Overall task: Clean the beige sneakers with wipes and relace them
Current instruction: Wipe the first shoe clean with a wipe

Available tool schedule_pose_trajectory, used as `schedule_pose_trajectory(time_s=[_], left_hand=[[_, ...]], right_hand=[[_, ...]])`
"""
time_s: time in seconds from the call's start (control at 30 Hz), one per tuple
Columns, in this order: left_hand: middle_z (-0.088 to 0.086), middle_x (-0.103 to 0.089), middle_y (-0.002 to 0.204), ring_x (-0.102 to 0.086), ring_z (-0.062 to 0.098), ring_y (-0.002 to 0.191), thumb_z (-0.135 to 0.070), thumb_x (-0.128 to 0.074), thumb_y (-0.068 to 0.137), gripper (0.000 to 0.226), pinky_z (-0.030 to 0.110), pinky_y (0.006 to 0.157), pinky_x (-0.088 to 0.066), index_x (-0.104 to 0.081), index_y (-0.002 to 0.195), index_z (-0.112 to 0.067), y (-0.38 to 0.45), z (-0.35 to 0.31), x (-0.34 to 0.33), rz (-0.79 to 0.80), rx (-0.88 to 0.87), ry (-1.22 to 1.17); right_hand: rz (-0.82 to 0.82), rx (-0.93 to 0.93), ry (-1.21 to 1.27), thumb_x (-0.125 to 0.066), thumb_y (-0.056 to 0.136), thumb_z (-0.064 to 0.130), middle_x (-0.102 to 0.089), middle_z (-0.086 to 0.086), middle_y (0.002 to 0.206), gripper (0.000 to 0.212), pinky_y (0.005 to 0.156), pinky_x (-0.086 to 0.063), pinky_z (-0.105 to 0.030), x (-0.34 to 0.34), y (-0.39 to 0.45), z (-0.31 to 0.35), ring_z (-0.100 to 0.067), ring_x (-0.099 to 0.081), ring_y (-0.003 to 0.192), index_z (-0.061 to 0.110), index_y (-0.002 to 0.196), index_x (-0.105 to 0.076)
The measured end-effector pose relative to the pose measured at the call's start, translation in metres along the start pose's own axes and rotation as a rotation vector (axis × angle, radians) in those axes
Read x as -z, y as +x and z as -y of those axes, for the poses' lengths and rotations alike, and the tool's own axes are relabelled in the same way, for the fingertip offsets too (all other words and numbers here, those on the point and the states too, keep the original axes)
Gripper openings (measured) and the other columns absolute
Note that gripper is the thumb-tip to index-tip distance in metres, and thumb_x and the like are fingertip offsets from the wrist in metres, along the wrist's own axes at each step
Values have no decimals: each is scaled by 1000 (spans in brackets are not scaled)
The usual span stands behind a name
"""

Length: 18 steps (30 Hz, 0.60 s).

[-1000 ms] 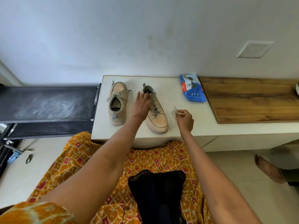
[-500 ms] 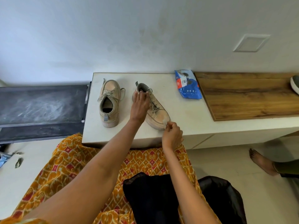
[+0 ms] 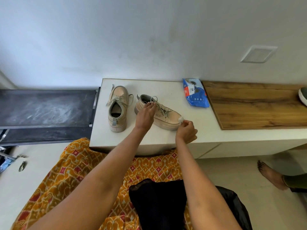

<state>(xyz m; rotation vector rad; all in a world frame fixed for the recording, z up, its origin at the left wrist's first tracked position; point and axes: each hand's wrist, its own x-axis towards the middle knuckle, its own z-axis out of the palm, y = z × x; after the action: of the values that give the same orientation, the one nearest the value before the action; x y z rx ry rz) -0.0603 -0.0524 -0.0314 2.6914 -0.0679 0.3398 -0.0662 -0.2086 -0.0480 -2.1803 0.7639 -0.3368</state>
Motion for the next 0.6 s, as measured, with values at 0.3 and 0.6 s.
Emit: schedule_pose_trajectory(time_s=[0.3,0.6], left_hand=[[14,-47,141,-37,26,136,7,-40,92,46,38,101,-44,-43,138,-1,-1,2,9,7,-85,110],[9,-65,84,-61,27,86,-4,-73,77,10,29,48,-45,-73,86,-8,5,10,27,-99,-117,216]], right_hand=[[46,34,31,-52,93,12,-63,-5,111,14,88,-33,-39,-35,-51,11,-25,-49,109,16,103,-61],[-7,-55,86,-58,91,27,-66,-7,109,21,93,-29,-37,4,20,-20,-25,-49,109,18,110,-64]])
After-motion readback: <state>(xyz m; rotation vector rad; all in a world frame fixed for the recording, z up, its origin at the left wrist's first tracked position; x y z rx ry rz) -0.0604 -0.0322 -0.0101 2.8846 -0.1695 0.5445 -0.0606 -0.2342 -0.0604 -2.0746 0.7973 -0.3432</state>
